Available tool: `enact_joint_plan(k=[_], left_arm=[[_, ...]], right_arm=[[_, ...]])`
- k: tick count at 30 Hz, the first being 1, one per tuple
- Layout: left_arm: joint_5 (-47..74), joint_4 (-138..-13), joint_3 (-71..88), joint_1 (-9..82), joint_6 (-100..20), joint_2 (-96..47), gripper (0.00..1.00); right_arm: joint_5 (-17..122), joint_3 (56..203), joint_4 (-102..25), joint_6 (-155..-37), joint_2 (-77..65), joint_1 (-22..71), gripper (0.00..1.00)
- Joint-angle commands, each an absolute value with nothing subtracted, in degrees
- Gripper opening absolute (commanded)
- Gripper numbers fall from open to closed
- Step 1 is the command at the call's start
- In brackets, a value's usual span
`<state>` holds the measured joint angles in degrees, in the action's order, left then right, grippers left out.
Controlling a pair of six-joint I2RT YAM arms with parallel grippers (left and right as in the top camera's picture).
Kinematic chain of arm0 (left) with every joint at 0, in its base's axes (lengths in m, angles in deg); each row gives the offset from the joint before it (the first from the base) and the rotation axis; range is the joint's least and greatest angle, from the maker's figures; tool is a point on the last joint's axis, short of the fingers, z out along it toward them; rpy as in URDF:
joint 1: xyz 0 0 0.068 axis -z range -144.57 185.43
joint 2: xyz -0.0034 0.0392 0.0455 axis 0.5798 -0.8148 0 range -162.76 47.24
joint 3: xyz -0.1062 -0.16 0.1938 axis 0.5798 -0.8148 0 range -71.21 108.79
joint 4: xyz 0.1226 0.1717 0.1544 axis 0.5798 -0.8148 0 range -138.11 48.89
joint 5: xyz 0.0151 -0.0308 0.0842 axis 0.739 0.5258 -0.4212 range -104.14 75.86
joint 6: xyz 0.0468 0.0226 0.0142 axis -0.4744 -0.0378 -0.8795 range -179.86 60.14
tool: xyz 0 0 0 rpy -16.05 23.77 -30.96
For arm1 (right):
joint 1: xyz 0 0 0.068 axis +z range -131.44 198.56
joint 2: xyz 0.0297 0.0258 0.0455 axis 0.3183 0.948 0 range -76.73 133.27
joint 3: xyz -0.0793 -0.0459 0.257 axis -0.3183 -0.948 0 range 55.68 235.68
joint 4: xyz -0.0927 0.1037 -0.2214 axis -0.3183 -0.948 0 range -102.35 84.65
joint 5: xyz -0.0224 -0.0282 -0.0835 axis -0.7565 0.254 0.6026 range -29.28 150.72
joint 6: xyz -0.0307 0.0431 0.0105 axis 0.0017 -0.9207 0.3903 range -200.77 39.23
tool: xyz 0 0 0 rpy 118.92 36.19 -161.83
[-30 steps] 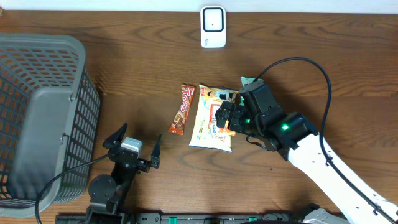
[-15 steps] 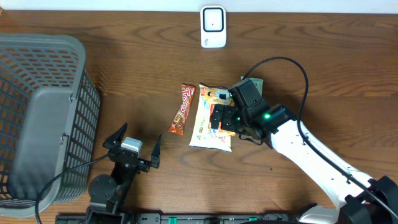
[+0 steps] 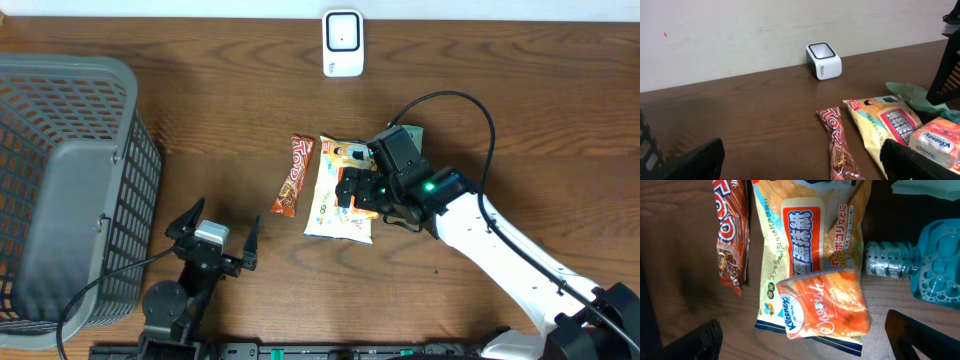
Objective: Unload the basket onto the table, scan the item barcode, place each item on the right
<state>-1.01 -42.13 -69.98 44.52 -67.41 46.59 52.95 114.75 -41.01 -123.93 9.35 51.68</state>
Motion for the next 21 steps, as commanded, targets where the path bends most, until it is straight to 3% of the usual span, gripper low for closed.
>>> enact_joint_plan(k=[1,21], left_arm=[[-0.9,-44.1,-70.9,44.7,-68.0,46.6,0.99],[-0.9,-44.1,-70.9,44.7,-68.0,46.6,0.99]], right_arm=[[52.8,114.5,-40.8,-123.3,9.4,51.1,0.99],[48.4,114.5,-37.2,-119.8,9.4,47.0,0.99]])
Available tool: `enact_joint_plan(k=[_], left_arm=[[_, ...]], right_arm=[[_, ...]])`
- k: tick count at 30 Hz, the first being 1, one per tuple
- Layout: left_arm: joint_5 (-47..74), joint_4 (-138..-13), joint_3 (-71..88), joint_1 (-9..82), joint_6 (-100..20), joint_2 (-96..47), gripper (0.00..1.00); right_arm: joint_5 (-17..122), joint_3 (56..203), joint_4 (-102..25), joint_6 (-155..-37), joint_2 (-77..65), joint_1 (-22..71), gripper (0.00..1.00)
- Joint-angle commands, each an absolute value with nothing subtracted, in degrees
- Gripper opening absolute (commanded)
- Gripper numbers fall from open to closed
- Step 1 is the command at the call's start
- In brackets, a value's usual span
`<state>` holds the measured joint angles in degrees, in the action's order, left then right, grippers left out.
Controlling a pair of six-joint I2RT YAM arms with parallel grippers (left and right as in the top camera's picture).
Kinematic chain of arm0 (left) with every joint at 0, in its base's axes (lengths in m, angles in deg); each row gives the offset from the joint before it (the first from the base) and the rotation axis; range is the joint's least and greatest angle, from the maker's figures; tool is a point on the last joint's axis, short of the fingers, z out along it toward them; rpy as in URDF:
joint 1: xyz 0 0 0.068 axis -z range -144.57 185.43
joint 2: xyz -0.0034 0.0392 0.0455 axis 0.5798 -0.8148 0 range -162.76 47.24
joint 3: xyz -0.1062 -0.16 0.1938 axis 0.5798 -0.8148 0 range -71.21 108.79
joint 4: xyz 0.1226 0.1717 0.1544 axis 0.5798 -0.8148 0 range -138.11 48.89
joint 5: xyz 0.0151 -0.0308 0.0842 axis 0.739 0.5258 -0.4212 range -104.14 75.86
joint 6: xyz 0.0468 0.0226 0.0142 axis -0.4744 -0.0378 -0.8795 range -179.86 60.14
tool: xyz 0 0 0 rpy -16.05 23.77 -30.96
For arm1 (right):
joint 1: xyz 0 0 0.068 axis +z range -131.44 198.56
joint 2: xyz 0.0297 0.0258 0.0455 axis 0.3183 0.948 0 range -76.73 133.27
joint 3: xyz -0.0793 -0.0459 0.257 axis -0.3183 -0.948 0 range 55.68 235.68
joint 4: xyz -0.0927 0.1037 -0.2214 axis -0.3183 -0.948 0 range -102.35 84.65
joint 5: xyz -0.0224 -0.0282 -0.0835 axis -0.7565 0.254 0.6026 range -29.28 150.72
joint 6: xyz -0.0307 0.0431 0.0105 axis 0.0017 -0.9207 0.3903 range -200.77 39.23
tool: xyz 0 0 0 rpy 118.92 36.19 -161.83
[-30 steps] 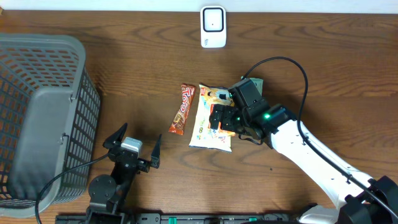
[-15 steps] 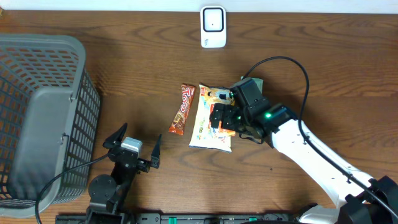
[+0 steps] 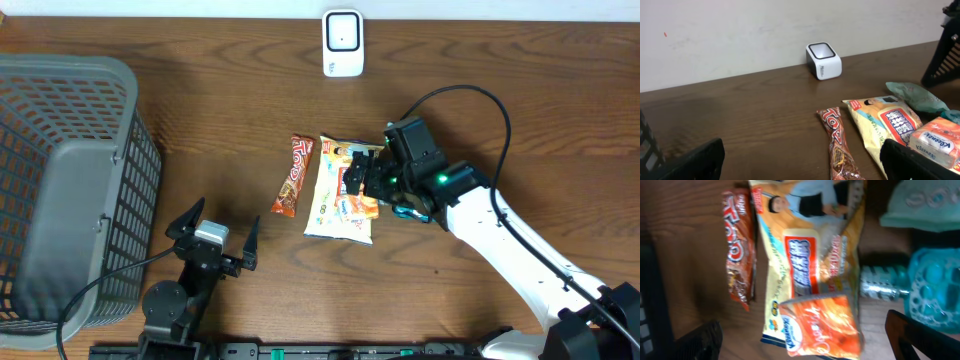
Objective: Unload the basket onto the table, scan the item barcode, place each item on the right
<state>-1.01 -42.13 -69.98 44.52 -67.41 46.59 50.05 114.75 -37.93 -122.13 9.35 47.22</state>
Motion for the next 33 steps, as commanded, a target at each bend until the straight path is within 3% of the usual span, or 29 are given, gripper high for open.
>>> enact_joint_plan(k=[1,18,23,27,33], left_arm=[[-0.9,-44.1,-70.9,44.7,-68.0,46.6,0.99],[-0.9,-44.1,-70.9,44.7,-68.0,46.6,0.99],[-0.9,-44.1,-70.9,44.7,-68.0,46.6,0.99],[-0.9,-44.1,-70.9,44.7,-68.0,46.6,0.99],[-0.9,-44.1,-70.9,44.7,-68.0,46.6,0.99]], right_arm=[[48.4,114.5,-36.8,-119.8,9.4,47.0,0.99],[47.6,114.5,-35.9,-115.6,11.6,45.2,0.98],[43.6,114.5,-34.3,-110.4,15.3,45.2,0.91],[41.0,114.5,-34.7,-108.1,18.2,44.5,0.78],[36.6,114.5,-36.6,-104.2,19.3,41.2,0.78]])
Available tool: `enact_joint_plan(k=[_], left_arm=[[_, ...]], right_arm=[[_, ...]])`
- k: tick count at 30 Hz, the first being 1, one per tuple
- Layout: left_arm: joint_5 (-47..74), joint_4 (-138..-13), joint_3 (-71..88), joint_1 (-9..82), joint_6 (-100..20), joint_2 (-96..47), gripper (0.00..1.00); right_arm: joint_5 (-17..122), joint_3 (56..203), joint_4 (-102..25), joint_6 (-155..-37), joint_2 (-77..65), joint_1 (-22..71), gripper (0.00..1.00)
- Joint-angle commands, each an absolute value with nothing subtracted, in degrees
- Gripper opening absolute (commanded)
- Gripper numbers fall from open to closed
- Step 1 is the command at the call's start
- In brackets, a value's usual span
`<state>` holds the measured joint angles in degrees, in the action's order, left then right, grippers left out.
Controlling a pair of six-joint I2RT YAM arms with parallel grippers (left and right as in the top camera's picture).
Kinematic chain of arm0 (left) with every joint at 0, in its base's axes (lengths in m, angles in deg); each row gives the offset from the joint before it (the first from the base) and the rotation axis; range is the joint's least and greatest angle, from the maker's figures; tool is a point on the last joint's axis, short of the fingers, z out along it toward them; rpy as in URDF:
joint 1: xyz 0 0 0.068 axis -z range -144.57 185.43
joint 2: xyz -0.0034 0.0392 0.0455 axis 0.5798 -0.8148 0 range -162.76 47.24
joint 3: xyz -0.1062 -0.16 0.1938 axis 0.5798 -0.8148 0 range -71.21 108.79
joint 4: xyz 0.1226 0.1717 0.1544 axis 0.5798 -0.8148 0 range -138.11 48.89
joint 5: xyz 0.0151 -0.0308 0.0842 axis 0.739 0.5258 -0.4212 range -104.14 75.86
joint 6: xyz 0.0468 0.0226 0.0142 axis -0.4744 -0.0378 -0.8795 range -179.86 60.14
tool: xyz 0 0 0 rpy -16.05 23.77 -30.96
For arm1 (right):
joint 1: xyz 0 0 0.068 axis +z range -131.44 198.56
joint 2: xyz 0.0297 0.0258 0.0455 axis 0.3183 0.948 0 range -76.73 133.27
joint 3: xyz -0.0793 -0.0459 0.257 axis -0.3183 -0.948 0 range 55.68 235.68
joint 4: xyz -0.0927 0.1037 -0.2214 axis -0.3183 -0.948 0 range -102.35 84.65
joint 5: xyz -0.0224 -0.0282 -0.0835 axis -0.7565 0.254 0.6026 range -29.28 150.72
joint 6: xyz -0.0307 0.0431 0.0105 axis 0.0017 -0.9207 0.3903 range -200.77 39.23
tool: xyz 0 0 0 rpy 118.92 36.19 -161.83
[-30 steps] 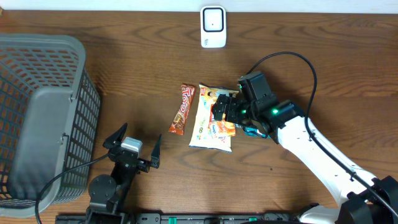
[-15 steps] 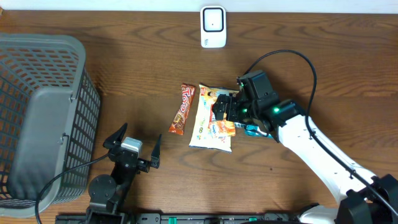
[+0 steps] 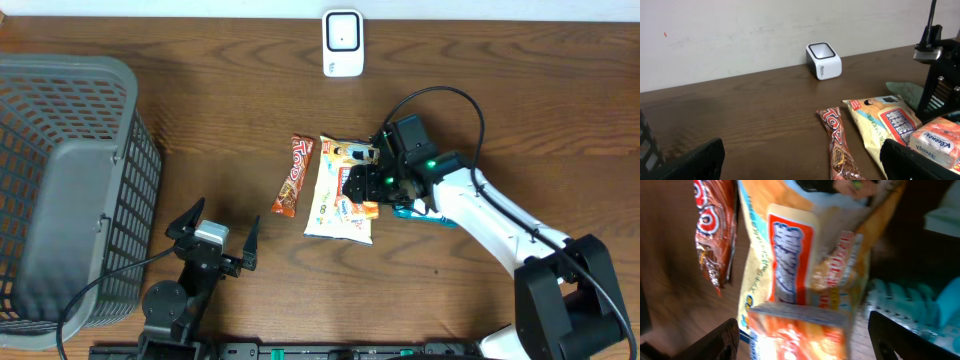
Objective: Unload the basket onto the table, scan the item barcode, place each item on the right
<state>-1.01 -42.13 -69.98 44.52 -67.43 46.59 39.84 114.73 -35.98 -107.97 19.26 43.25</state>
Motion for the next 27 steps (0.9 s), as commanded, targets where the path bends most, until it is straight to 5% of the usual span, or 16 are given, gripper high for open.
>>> enact_joint_plan(k=[1,10,24,27], left_arm=[[-0.9,-44.1,-70.9,44.7,-68.0,46.6,0.99],[-0.9,-44.1,-70.9,44.7,-68.0,46.6,0.99],[-0.9,-44.1,-70.9,44.7,-68.0,46.6,0.99],[-0.9,-44.1,-70.9,44.7,-68.0,46.6,0.99]], right_arm=[[36.5,114.5,-36.9,-104.2,19.3,40.6,0.78],[27.6,114.5,-38.4,-101.7,19.9,36.9,0.75],[27.8,114.5,-40.3,-114.2,28.5,35.7,0.5],[27.6,114.5,-38.2,-114.6,30.1,35.7,0.34]])
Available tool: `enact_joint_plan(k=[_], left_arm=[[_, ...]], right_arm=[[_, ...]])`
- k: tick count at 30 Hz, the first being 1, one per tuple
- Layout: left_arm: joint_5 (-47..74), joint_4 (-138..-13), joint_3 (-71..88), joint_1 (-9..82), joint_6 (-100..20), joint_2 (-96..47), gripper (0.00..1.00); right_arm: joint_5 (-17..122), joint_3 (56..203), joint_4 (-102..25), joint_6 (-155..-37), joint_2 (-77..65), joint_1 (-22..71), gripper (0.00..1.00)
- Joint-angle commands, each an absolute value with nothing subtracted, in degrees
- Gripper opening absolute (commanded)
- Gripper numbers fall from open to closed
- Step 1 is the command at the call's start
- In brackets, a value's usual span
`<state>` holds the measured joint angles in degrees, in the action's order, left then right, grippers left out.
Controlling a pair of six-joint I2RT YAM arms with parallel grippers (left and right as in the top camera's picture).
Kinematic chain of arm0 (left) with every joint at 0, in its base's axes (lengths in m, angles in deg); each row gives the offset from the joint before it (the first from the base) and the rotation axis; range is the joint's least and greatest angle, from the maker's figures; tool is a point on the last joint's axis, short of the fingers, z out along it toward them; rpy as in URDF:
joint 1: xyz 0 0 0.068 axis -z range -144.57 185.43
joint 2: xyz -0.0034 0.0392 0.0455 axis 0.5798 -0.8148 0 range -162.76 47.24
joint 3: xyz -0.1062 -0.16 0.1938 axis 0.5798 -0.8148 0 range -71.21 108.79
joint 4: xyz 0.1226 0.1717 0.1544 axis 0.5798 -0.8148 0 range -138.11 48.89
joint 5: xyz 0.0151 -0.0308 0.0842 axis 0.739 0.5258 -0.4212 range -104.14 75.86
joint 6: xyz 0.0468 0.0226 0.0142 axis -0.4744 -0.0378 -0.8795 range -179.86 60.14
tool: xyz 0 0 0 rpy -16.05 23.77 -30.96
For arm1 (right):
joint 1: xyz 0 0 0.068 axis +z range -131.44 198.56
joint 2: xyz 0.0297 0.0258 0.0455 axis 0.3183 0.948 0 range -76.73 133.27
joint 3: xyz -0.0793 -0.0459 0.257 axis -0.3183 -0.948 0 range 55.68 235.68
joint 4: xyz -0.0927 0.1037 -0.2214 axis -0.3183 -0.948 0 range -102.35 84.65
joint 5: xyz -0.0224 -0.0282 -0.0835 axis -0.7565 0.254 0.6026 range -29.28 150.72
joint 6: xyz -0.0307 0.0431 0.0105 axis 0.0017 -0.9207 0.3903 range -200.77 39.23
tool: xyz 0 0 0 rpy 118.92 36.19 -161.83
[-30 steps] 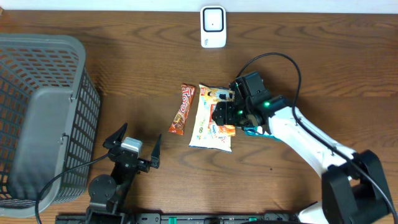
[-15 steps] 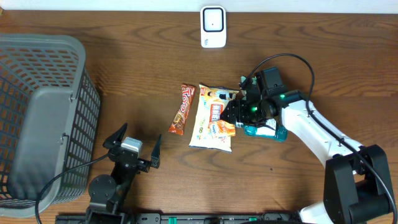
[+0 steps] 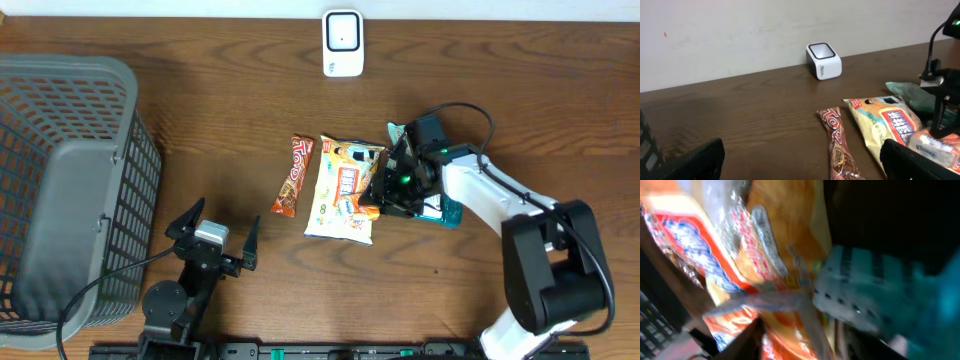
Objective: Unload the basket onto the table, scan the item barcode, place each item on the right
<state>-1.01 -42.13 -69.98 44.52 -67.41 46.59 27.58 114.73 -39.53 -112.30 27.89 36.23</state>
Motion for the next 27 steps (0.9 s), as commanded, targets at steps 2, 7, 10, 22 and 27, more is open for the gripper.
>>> enact_joint_plan(k=[2,7,10,22,27], left_arm=[[-0.9,-44.1,-70.9,44.7,-68.0,46.6,0.99],[-0.9,-44.1,-70.9,44.7,-68.0,46.6,0.99],[-0.9,-44.1,-70.9,44.7,-68.0,46.6,0.99],[-0.9,-44.1,-70.9,44.7,-68.0,46.6,0.99],[-0.9,-44.1,-70.9,44.7,-68.0,46.6,0.99]], right_arm=[[27.6,114.5,-37.9,-114.6,30.2,35.7,0.13],[27.2,114.5,-38.0,-114.6,29.2,34.3,0.01],[23.2,114.5,-39.2,-114.6,28.1,32.6,0.01],[3.7,114.5,-56.5,-114.6,22.2,23.6,0.02],[0.6,114.5,-69.2,-114.5,22.2,20.8,0.01]])
